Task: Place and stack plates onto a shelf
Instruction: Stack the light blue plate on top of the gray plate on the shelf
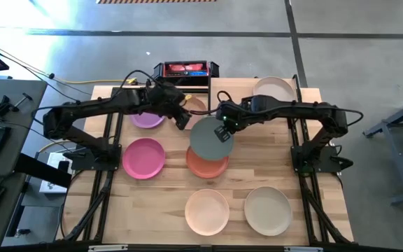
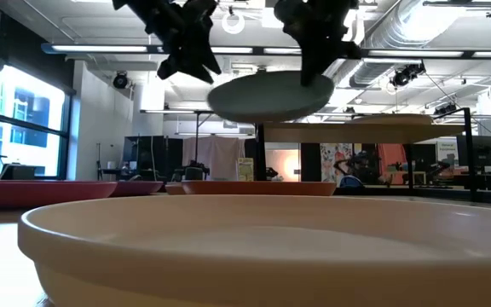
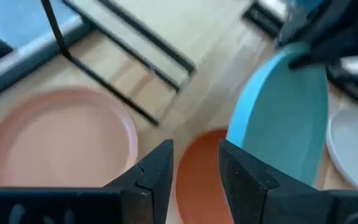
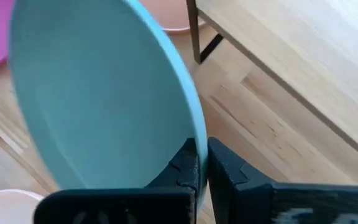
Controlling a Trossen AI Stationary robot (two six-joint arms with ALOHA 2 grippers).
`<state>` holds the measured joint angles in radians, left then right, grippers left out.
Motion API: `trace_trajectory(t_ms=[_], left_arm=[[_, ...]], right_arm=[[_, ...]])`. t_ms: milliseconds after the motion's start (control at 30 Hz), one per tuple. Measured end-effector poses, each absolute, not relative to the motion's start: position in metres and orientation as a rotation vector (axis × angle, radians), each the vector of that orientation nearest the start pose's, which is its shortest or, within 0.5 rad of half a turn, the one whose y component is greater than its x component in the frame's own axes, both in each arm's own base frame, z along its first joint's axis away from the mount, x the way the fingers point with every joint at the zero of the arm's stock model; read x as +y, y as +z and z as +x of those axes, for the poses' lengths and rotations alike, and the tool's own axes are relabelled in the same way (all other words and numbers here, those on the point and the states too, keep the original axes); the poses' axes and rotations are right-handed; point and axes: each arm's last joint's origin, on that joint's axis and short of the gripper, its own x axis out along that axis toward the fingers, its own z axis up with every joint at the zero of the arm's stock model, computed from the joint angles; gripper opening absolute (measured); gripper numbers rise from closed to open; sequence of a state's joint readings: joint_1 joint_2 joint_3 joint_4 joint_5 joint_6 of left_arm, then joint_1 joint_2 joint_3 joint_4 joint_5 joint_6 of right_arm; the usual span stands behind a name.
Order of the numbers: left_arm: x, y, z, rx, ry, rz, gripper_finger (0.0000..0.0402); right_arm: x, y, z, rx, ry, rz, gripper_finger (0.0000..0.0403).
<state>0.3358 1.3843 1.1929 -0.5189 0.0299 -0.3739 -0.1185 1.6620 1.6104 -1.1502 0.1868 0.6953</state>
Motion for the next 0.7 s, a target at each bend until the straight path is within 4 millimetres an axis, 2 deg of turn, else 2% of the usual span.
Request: trace_trajectory(t_ms=[267,700], left_arm=[[0.105,0.326,0.27,0.557,0.441,-0.477,0.0118],[0.108,0.328,0.268,0.546,0.451,-0.461,0.0118]], right_arm=[[-0.061,0.345,0.298,1.068,-0.687,0.537,0.0],[-0.116,0.392,0.211,0.973,-0.806,0.558,0.0]])
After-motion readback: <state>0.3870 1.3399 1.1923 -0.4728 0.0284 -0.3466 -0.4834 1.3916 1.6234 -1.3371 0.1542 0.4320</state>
